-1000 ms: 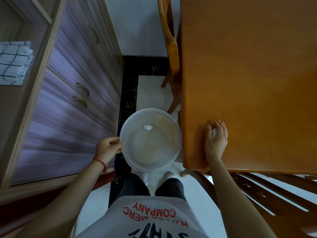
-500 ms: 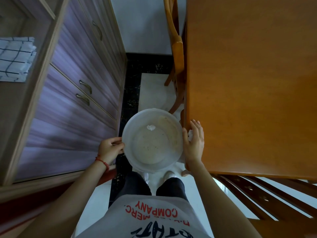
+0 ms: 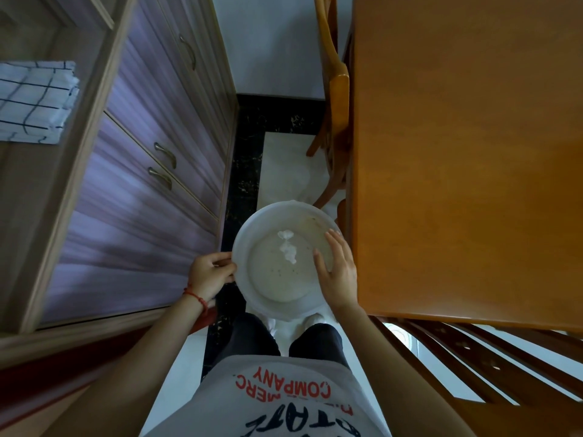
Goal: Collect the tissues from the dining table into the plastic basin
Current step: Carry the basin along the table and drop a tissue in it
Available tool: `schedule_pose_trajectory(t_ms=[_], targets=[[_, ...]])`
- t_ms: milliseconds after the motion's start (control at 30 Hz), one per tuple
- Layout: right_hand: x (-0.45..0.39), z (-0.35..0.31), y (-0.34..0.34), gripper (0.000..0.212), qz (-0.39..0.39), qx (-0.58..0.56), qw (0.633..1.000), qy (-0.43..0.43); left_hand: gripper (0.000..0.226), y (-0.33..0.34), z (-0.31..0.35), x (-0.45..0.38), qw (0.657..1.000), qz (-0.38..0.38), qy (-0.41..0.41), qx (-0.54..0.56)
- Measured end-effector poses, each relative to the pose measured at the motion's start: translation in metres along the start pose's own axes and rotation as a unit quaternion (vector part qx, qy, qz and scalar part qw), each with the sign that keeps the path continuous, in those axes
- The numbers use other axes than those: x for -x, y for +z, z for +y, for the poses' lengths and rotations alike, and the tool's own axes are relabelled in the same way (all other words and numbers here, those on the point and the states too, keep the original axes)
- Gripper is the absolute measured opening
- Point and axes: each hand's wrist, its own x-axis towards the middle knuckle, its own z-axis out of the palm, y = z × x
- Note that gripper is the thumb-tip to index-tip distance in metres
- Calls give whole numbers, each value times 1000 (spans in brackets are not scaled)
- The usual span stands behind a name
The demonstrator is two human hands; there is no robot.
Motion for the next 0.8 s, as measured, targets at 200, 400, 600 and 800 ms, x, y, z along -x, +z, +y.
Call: schedule_pose_trajectory(t_ms=[200, 400, 600, 800], targets=[[9, 4, -8, 43, 1, 33, 999, 18, 30, -12, -7, 4, 1000, -4, 5, 7], [23, 2, 3, 48, -6, 48, 996, 69, 25, -34, -20, 6, 1000, -10, 7, 18], [43, 5, 13, 47, -21, -2, 986, 163, 20, -55, -32, 10, 1000, -21, 16, 3], [70, 10, 11, 27, -29, -57, 984, 165, 31, -64, -47, 36, 999, 9, 24, -19]])
